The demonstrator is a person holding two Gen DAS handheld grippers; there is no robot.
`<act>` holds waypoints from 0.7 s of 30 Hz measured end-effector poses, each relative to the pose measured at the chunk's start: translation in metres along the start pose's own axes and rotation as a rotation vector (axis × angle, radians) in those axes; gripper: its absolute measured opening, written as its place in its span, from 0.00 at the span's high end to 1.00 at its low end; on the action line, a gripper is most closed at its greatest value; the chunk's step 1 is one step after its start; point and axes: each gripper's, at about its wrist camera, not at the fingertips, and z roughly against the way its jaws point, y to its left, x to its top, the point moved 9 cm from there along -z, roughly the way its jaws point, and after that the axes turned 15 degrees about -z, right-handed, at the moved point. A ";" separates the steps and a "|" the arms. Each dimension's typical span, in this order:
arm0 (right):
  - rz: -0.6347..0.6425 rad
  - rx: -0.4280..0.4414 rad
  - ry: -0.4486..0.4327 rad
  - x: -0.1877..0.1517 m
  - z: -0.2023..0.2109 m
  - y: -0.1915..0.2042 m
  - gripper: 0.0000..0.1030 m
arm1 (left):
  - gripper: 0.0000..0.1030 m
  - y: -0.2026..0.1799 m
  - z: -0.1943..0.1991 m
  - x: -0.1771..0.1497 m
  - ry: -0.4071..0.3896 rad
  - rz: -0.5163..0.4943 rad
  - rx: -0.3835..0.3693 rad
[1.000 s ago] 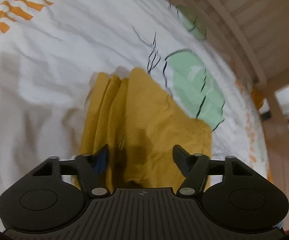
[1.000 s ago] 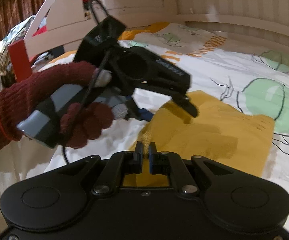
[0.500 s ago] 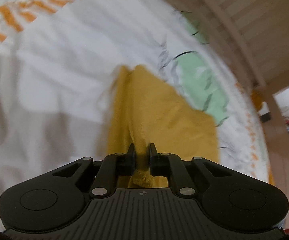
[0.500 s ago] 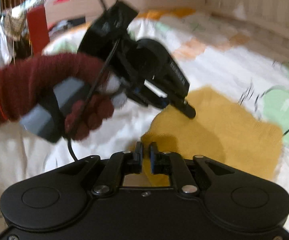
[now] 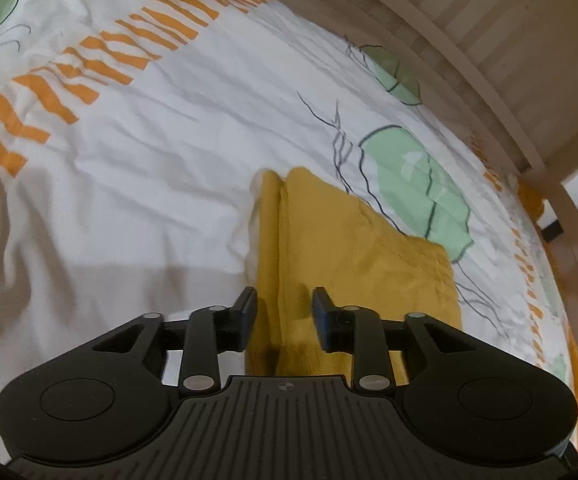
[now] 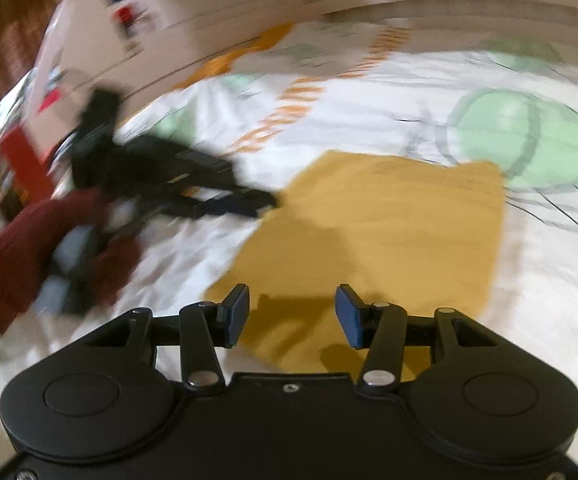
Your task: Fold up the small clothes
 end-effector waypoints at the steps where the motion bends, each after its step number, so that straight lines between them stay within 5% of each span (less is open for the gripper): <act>1: -0.045 -0.014 -0.015 0.004 0.001 -0.011 0.42 | 0.56 -0.002 0.003 -0.004 0.004 0.005 -0.011; 7: -0.276 -0.064 -0.083 0.021 0.008 -0.063 0.30 | 0.33 -0.011 0.011 -0.021 0.025 0.012 -0.045; 14: -0.376 -0.078 -0.107 0.037 0.011 -0.087 0.15 | 0.29 -0.022 0.010 -0.042 0.069 -0.014 -0.065; 21: -0.415 -0.045 -0.069 0.046 -0.005 -0.096 0.15 | 0.28 -0.030 -0.005 -0.052 0.117 -0.038 -0.072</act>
